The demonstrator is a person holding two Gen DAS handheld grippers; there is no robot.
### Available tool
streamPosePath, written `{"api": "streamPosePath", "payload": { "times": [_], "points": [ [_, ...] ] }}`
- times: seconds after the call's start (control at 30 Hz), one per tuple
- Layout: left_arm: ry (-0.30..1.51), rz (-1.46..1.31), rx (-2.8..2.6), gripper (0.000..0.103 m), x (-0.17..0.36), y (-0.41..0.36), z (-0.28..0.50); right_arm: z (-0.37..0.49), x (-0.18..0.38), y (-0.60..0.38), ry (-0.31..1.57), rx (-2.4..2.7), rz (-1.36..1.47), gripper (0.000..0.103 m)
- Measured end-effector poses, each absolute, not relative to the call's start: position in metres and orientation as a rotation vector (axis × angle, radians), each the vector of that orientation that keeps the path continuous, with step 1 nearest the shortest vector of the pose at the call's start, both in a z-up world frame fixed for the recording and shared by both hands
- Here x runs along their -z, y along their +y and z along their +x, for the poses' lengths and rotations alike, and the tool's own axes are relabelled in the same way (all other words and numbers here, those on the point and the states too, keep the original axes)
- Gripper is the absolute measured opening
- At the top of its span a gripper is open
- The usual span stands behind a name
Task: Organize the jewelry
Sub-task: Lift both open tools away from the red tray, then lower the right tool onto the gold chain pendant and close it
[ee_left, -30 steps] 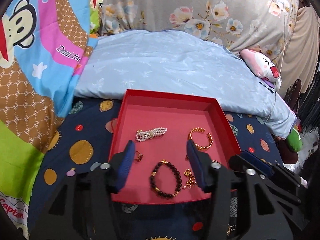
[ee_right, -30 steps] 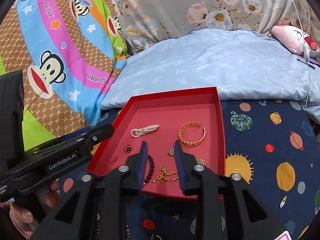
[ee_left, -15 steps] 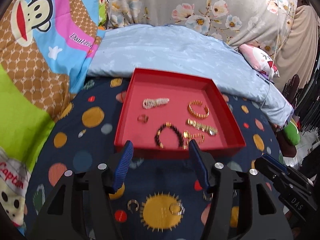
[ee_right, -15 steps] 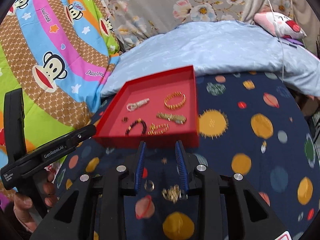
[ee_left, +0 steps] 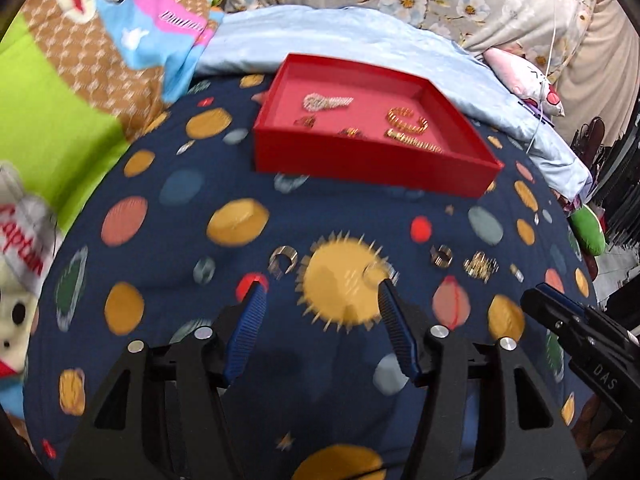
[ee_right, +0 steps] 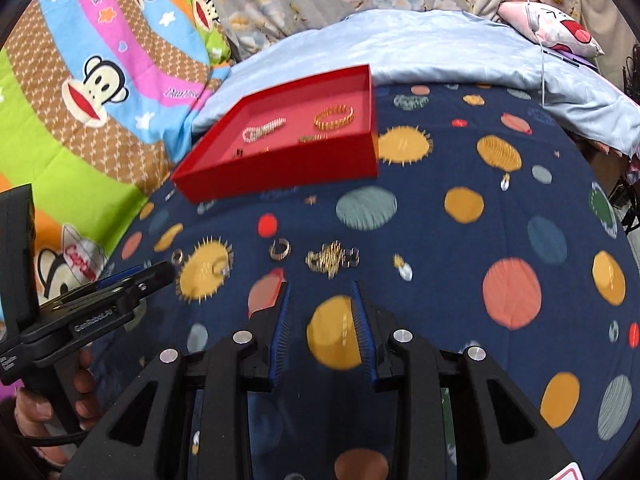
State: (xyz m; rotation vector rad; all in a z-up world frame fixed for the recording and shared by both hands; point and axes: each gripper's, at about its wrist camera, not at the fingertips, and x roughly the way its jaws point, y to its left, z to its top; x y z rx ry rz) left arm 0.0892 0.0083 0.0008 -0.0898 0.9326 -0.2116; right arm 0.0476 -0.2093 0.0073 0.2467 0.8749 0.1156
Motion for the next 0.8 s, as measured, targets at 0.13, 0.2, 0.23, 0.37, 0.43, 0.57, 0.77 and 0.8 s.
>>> {"api": "streamPosePath", "payload": {
  "times": [0.13, 0.2, 0.23, 0.37, 0.43, 0.57, 0.77, 0.8],
  "points": [
    [0.928, -0.086, 0.169, 0.059, 0.004, 0.025, 0.078, 0.043, 0.001, -0.203, 0.894, -0.114, 0.222, 0.030],
    [0.925, -0.086, 0.137, 0.060, 0.006, 0.036, 0.075, 0.043, 0.003, -0.201, 0.901, -0.113, 0.216, 0.030],
    [0.927, -0.090, 0.124, 0.061, 0.006, 0.041, 0.074, 0.043, 0.004, -0.201, 0.904, -0.113, 0.217, 0.029],
    [0.931, -0.108, 0.089, 0.061, 0.008, 0.054, 0.079, 0.047, 0.006, -0.204, 0.906, -0.104, 0.226, 0.030],
    [0.930, -0.120, 0.087, 0.061, 0.008, 0.056, 0.083, 0.052, 0.005, -0.205, 0.904, -0.099, 0.224, 0.030],
    [0.922, -0.115, 0.096, 0.061, 0.007, 0.050, 0.090, 0.063, 0.007, -0.207, 0.905, -0.092, 0.223, 0.030],
    [0.921, -0.119, 0.110, 0.061, 0.006, 0.046, 0.095, 0.080, 0.014, -0.204, 0.916, -0.089, 0.213, 0.030],
    [0.921, -0.119, 0.108, 0.061, 0.006, 0.046, 0.095, 0.082, 0.014, -0.204, 0.914, -0.089, 0.214, 0.030]
  ]
}}
